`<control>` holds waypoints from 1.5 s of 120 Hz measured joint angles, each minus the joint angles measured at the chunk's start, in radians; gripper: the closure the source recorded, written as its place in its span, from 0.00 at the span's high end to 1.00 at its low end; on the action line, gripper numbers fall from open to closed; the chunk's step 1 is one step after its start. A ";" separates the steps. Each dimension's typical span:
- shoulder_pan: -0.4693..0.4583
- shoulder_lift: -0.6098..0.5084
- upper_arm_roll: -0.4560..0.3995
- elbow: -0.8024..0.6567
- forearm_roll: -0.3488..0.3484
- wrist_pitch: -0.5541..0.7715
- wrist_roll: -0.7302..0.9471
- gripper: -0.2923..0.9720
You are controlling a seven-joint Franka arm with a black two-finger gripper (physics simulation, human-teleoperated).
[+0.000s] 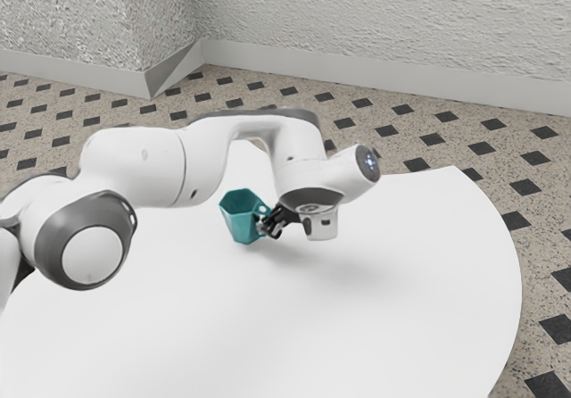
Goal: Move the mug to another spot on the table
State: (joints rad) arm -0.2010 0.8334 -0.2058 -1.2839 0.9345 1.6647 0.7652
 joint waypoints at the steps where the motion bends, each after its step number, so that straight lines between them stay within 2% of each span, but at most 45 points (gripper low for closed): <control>1: 0.000 0.000 0.000 -0.001 0.002 0.000 0.000 0.24; 21: -0.003 -0.002 0.000 -0.016 0.027 -0.023 -0.001 0.24; 61: -0.003 -0.006 -0.002 -0.050 0.023 -0.106 -0.016 0.24; 120: -0.003 -0.003 -0.006 -0.063 0.000 -0.094 -0.030 0.26; 127: -0.004 -0.002 -0.006 -0.063 -0.002 -0.091 -0.031 0.28; 145: -0.004 -0.009 -0.007 -0.062 -0.013 -0.083 -0.033 0.41; 155: -0.023 -0.079 -0.011 -0.062 -0.049 -0.077 -0.037 0.46; 161: -0.033 -0.147 -0.012 -0.063 -0.093 -0.073 -0.044 0.48; 173: -0.024 -0.314 -0.007 -0.065 -0.247 -0.068 -0.073 0.57; 180: 0.032 -0.417 -0.004 -0.084 -0.365 -0.066 -0.106 0.62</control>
State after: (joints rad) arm -0.1687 0.4159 -0.2101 -1.3683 0.5695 1.5990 0.6588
